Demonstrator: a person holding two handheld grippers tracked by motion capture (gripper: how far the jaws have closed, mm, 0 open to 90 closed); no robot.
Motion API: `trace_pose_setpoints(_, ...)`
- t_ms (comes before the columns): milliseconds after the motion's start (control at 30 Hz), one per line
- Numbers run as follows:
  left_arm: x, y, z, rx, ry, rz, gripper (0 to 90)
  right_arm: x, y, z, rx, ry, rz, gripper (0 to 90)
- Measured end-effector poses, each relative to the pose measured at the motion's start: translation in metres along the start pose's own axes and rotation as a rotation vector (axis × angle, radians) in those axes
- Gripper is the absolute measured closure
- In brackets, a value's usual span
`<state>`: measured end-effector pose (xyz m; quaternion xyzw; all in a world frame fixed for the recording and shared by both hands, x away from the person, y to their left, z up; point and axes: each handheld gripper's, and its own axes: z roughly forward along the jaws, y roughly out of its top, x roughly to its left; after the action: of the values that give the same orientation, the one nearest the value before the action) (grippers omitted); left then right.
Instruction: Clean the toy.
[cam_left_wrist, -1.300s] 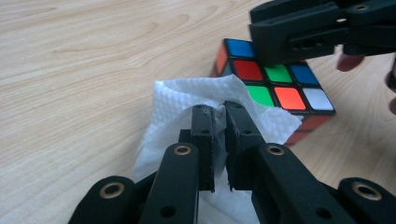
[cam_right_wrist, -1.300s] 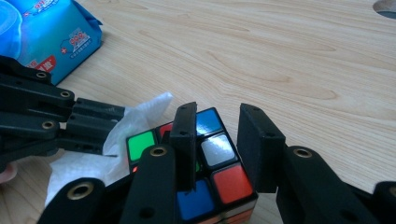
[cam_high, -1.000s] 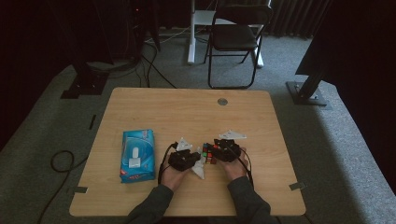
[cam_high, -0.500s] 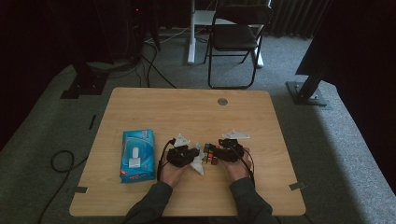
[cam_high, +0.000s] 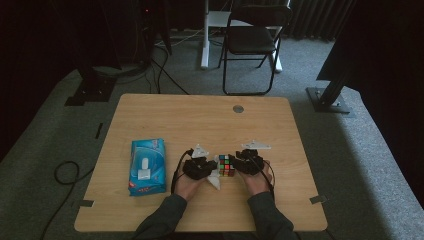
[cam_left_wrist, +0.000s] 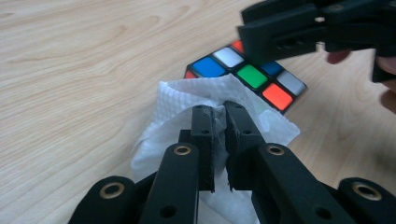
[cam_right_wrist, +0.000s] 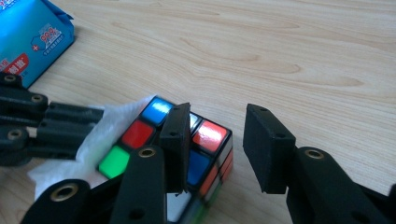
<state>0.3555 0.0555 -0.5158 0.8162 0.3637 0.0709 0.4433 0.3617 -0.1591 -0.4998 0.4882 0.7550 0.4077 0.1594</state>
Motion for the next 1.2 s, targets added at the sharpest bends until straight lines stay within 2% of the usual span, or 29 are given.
trace_pose_setpoints(133, 0.0, 0.002, 0.001, 0.001, 0.0, 0.01, 83.4, -0.003, 0.0, 0.002, -0.007, 0.019, 0.013, 64.6)
trace_pose_setpoints(233, 0.003, 0.006, -0.001, -0.026, 0.009, -0.012, 83.3, -0.003, 0.001, 0.003, -0.01, 0.029, 0.017, 66.1)
trace_pose_setpoints(333, 0.001, 0.011, -0.001, -0.047, 0.018, -0.004, 83.4, -0.002, 0.001, 0.003, -0.011, 0.03, 0.012, 67.4)
trace_pose_setpoints(400, 0.001, 0.014, 0.002, -0.043, 0.029, 0.004, 83.4, -0.002, 0.001, 0.003, -0.012, 0.032, 0.011, 67.7)
trace_pose_setpoints(767, 0.009, 0.013, 0.008, -0.033, 0.056, -0.012, 83.9, -0.002, 0.001, 0.003, -0.015, 0.028, 0.005, 69.7)
trace_pose_setpoints(900, 0.012, 0.01, 0.01, -0.041, 0.053, -0.038, 84.2, -0.002, 0.001, 0.003, -0.016, 0.026, 0.004, 69.7)
trace_pose_setpoints(967, 0.012, 0.008, 0.011, -0.031, 0.065, -0.037, 84.4, -0.002, 0.001, 0.003, -0.016, 0.025, 0.004, 69.7)
trace_pose_setpoints(1067, 0.012, 0.0, 0.019, 0.017, 0.08, -0.029, 84.4, -0.001, 0.0, 0.003, -0.017, 0.023, 0.003, 69.7)
trace_pose_setpoints(1167, 0.014, -0.009, 0.03, 0.058, 0.083, -0.043, 84.6, -0.001, 0.0, 0.003, -0.017, 0.023, 0.003, 69.7)
trace_pose_setpoints(1200, 0.015, -0.011, 0.03, 0.054, 0.079, -0.045, 84.7, -0.001, 0.0, 0.003, -0.017, 0.023, 0.003, 69.7)
